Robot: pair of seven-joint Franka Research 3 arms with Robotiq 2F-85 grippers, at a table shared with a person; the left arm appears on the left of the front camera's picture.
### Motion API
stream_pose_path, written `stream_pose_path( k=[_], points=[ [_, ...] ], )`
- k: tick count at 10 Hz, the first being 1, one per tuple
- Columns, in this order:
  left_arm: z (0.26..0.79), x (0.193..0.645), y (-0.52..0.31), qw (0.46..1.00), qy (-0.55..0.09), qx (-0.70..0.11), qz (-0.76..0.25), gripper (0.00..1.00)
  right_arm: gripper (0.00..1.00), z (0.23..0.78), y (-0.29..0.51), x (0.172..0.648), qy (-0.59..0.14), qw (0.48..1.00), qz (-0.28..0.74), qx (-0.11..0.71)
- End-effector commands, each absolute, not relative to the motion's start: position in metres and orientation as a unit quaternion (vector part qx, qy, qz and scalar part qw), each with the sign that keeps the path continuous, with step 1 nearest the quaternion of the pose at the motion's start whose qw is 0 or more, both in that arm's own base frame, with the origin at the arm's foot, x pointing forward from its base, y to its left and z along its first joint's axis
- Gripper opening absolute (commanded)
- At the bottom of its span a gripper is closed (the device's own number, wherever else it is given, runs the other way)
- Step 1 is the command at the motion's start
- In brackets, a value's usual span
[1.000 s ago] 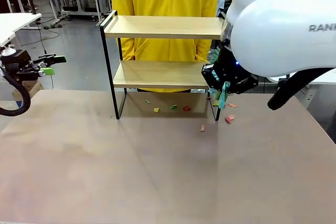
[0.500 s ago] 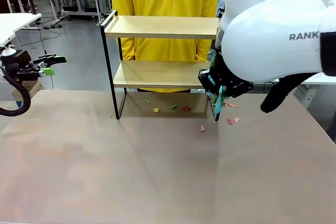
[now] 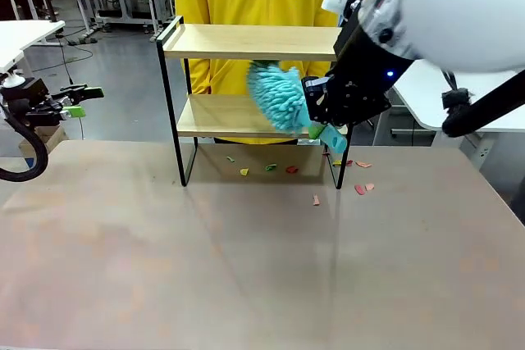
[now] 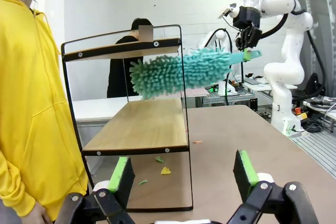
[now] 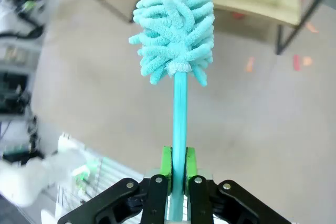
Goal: Clean the shelf.
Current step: Clean the specific section of the Shelf indicated by the human with the Duster.
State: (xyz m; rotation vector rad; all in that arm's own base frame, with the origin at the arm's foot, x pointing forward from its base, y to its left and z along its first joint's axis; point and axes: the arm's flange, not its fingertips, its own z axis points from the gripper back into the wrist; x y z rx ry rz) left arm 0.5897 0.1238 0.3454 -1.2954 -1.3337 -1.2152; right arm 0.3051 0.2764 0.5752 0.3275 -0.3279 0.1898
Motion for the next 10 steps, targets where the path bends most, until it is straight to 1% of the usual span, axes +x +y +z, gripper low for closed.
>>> stream_pose_path(
  k=[1, 3, 6, 8, 10],
  points=[
    [0.349, 0.589, 0.124, 0.444, -0.539, -0.519, -0.493, 1.0, 0.13, 0.566, 0.246, 0.295, -0.105, 0.954, 0.197, 0.2],
    [0.349, 0.589, 0.124, 0.444, -0.539, -0.519, -0.493, 1.0, 0.13, 0.568, 0.221, 0.275, -0.057, 0.934, 0.291, 0.199],
    [0.349, 0.589, 0.124, 0.444, -0.539, -0.519, -0.493, 1.0, 0.13, 0.553, 0.176, 0.25, 0.065, 0.91, 0.364, 0.185],
    [0.349, 0.589, 0.124, 0.444, -0.539, -0.519, -0.493, 1.0, 0.13, 0.531, 0.149, 0.242, 0.134, 0.891, 0.405, 0.156],
    [0.349, 0.589, 0.124, 0.444, -0.539, -0.519, -0.493, 1.0, 0.13, 0.492, 0.127, 0.246, 0.151, 0.885, 0.411, 0.161]
  ],
)
